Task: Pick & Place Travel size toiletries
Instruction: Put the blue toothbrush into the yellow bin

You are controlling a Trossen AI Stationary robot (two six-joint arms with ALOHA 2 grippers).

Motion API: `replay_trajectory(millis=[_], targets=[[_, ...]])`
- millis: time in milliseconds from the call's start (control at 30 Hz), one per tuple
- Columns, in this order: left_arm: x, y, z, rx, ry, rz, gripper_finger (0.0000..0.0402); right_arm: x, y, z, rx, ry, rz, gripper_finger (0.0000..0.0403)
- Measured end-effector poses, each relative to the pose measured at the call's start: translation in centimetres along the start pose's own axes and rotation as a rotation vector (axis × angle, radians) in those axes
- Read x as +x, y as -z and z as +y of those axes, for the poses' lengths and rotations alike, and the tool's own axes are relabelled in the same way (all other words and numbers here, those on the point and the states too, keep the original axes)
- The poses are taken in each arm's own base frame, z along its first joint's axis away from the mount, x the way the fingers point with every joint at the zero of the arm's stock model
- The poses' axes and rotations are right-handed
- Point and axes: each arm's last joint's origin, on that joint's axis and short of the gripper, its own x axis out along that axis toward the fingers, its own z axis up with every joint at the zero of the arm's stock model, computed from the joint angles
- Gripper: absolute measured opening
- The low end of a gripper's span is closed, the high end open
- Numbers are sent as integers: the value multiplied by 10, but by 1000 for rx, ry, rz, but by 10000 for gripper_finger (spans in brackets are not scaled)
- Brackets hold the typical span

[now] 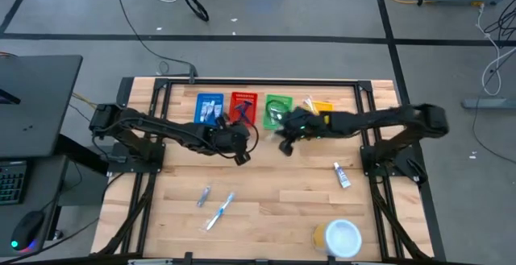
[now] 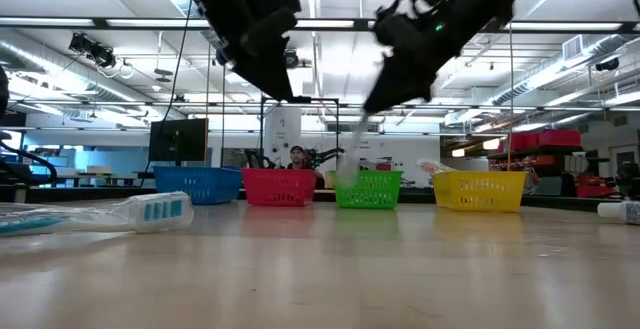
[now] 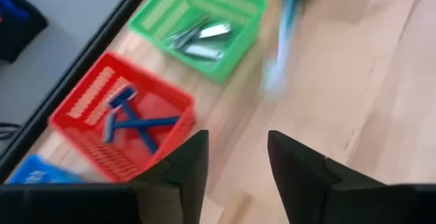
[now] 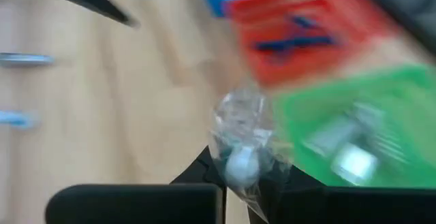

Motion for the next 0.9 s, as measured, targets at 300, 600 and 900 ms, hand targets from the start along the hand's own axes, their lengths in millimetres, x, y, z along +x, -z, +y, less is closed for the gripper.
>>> replay_trajectory(millis=[300,600,900], targets=[[-2,2,12,-8,-32,44,161,-99,1,-34,121,499,-77,25],[4,-1,21,-7,-56,52,159,-112,22,-53,223,497,144,33],[8,-3,27,-35,-73,56,154,-99,29,-73,313,305,368,35]])
